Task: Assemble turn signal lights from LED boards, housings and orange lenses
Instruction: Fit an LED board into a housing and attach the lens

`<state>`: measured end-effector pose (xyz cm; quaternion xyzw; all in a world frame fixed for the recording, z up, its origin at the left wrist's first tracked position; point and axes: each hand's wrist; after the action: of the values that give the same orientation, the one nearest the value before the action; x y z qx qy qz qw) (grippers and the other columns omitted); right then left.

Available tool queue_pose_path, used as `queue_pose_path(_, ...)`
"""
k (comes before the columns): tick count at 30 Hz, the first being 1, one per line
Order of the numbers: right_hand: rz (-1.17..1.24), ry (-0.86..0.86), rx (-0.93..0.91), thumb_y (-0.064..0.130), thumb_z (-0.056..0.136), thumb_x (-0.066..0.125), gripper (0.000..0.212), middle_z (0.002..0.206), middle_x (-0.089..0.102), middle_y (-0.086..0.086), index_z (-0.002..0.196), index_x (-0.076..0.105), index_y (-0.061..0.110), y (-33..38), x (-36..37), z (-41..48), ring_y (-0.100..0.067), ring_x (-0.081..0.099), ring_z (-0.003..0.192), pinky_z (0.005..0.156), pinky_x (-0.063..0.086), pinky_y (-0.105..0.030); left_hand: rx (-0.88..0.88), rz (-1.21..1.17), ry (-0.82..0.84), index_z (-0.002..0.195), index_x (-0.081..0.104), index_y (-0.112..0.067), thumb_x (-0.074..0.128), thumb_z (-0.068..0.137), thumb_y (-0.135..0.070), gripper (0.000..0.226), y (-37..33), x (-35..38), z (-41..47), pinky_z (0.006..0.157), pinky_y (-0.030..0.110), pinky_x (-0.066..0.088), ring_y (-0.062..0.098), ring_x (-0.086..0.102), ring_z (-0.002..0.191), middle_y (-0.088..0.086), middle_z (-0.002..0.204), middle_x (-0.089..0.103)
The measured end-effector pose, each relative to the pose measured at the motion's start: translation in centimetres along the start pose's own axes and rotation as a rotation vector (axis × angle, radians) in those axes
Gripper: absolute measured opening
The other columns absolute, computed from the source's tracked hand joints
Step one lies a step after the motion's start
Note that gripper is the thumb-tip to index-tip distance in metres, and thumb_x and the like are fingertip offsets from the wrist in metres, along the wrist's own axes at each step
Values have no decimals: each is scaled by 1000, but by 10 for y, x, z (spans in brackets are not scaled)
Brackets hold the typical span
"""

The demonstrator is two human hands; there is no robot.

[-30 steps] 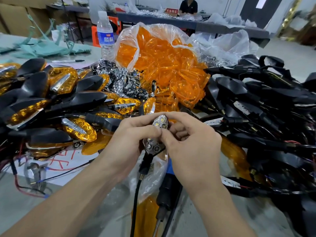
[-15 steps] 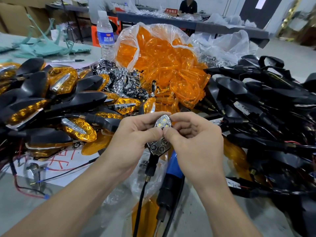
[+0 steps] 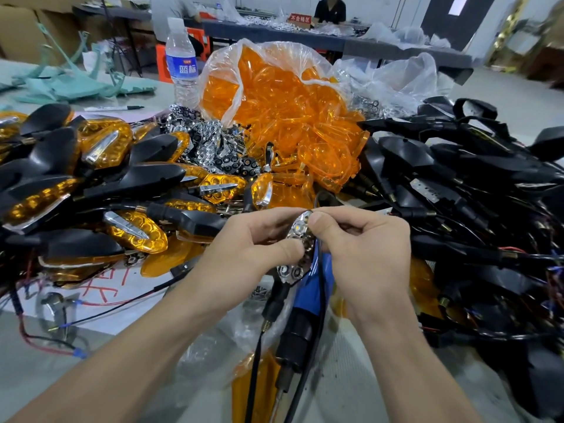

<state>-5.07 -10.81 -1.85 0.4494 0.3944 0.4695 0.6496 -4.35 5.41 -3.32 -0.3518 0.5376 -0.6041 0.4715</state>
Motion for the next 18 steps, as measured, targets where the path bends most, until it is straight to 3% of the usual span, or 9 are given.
queue_pose_path(1,4,1,7,12,87,81,30,69,77,6,78,83,40,-1,0,1,-19,76,68,66,65,-44,-1,11,6,126,73,-34,66,90,-13,42,-2,0,0,92,22,56,13,73,112,-6,117,78)
queue_pose_path(3,-30,18,-11,14,87,81,25,64,74,9,79,82,38,-1,1,0,-8,70,61,60,59,-31,7,45,-24,120,76,-39,64,89,-13,41,-2,-1,0,90,25,58,14,74,106,-6,112,79)
queue_pose_path(5,-78,34,-5,17,88,80,21,63,73,11,80,82,37,1,0,1,-2,65,57,56,55,-24,22,86,-77,116,77,-45,61,91,-17,41,0,1,1,88,40,63,22,76,100,-3,107,80)
queue_pose_path(7,-130,-22,20,17,88,80,21,63,73,10,79,82,36,4,-11,9,0,60,53,52,55,-24,13,78,-139,109,78,-42,59,91,-21,34,3,3,2,88,63,59,43,71,96,8,101,79)
queue_pose_path(8,-206,-75,10,18,88,80,23,60,72,11,77,80,38,5,-22,14,1,58,49,50,52,-20,-8,51,-172,106,79,-40,60,90,-22,31,4,2,2,85,67,58,50,68,95,15,99,77)
queue_pose_path(10,-531,-101,0,23,88,77,21,57,69,9,76,77,40,6,-48,24,-3,61,52,53,55,-24,-63,-28,-234,101,81,-35,61,91,-19,28,7,-2,3,78,60,63,47,72,90,16,95,77)
queue_pose_path(13,-974,73,198,41,88,73,14,68,70,3,79,75,30,3,-68,30,-20,67,74,75,60,-38,-132,-87,-303,97,82,-29,56,101,-4,36,8,-9,6,66,43,65,37,77,84,12,90,79)
queue_pose_path(15,-1034,201,343,55,87,71,24,79,70,3,91,73,31,0,-68,28,-20,65,80,74,53,-34,-160,-134,-322,95,82,-26,52,103,0,40,9,-11,7,59,38,63,31,76,77,11,85,79)
queue_pose_path(18,-1048,391,423,54,89,70,23,91,71,7,99,74,34,0,-66,26,-14,65,82,70,50,-32,-181,-185,-323,97,81,-21,51,104,-1,38,9,-10,8,54,35,60,29,76,75,13,85,79)
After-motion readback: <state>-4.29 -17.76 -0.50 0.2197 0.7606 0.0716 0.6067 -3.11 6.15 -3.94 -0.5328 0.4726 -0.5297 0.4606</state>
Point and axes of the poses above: each hand's wrist, its own z-axis towards the middle knuckle, its own x-axis out of the palm, y = z × x
